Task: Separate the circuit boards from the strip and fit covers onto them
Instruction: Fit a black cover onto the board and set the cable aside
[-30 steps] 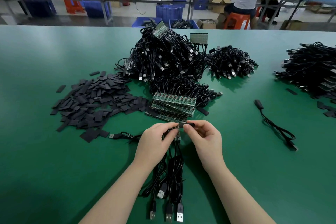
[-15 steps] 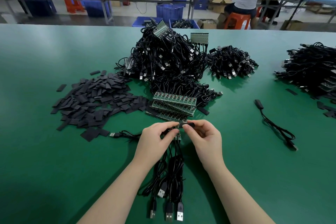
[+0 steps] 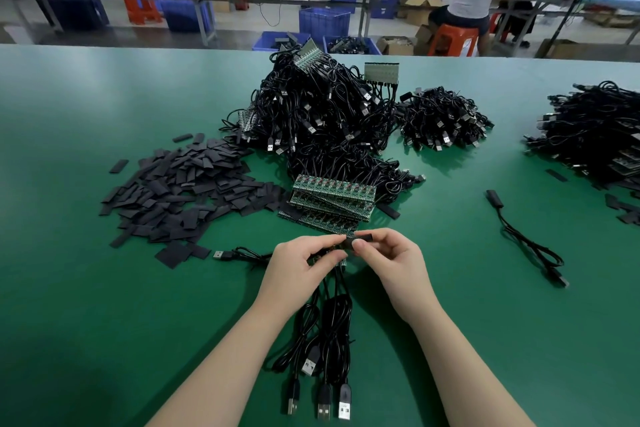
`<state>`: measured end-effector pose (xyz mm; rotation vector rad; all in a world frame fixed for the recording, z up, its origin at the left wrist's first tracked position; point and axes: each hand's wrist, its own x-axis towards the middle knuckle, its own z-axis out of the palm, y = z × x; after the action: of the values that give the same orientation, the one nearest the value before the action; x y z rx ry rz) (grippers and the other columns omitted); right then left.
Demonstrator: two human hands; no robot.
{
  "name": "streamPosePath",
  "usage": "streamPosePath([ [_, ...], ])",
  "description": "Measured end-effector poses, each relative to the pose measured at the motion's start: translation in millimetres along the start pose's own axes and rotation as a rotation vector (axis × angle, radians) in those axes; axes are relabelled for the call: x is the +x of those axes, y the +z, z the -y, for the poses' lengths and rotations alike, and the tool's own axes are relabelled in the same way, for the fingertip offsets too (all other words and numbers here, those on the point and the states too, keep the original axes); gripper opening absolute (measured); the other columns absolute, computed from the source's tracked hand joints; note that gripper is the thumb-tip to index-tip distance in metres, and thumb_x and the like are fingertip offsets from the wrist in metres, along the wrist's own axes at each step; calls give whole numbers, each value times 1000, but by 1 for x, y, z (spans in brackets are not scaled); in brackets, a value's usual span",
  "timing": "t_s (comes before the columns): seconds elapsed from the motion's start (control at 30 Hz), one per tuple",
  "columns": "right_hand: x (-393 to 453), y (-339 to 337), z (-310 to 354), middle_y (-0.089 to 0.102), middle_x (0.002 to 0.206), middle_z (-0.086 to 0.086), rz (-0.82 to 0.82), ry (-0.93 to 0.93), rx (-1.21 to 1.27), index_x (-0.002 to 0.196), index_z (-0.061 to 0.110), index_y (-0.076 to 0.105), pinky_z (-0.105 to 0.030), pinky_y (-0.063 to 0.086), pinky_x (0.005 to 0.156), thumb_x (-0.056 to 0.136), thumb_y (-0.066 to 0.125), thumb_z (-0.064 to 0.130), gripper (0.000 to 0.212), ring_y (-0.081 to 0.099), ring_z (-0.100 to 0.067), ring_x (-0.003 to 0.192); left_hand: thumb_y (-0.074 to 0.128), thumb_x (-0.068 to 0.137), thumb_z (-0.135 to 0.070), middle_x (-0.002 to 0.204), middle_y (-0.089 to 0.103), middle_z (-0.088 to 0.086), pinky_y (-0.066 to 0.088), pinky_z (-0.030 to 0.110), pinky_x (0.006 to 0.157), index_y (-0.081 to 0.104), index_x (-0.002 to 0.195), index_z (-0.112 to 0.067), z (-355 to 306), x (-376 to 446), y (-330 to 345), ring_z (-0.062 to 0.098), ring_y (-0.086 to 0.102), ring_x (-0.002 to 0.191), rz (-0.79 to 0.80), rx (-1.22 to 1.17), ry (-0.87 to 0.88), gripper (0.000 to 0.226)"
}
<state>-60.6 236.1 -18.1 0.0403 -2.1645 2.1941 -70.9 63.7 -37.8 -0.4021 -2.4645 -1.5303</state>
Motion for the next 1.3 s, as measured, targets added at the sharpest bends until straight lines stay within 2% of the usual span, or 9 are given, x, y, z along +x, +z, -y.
streamPosePath([
  [0.4,0,-1,-1,75,83,-3,32,-6,-41,81,33,76,-19,54,70,86,75,16,17,67,-8,74,68,76,-52,100,70,-28,52,20,87,67,106,-50,-1,-1,0,-6,65,96,9,-42,-28,31],
  [0.5,0,-2,-1,75,85,-3,42,-11,-42,84,33,76,-18,53,71,87,75,17,17,67,-7,75,75,79,-41,101,69,-30,52,21,89,66,107,-53,-2,-2,-2,-7,65,98,29,-50,-39,32],
  [0.67,0,-1,-3,75,83,-5,28,-13,-13,86,31,77,-16,51,69,86,75,16,15,66,-7,73,68,80,-53,87,73,-20,51,34,77,74,101,-40,-10,-3,1,8,65,83,-107,253,0,26],
  [0.77,0,-1,-4,75,83,-6,20,-15,-7,86,30,76,-18,52,69,86,75,16,15,66,-8,74,73,82,-43,89,74,-17,49,35,79,77,100,-35,-10,-2,2,9,65,81,-117,281,40,20],
  [0.97,1,-1,-5,75,82,-3,-50,0,35,84,31,77,-19,54,72,85,75,16,16,67,-8,75,67,90,-19,106,73,-9,46,29,89,71,118,-21,-5,-2,3,4,65,97,-77,293,200,28],
  [1.07,1,1,-5,74,78,-2,-19,-18,5,84,22,77,-17,52,67,84,77,13,9,65,-7,70,65,91,-20,99,75,-8,48,32,78,71,118,-18,-7,-2,3,11,68,83,-58,388,286,28],
  [1.13,1,1,-6,75,82,-6,-38,-24,9,83,21,76,-20,53,69,85,76,13,8,66,-8,73,66,89,-23,87,75,-9,44,27,70,72,118,-18,-11,-3,5,10,60,65,-85,461,325,29],
  [1.2,1,0,-6,75,84,-7,-64,-6,31,81,23,76,-24,54,74,85,75,16,9,67,-11,75,72,87,-30,79,73,-12,44,25,68,74,114,-23,-13,-4,4,10,54,62,-166,438,223,28],
  [1.3,1,0,-6,76,85,-6,-64,2,43,82,25,77,-27,56,77,85,76,17,8,70,-14,78,75,82,-38,85,74,-17,45,23,76,78,98,-30,-11,-4,2,10,63,77,-225,337,100,18],
])
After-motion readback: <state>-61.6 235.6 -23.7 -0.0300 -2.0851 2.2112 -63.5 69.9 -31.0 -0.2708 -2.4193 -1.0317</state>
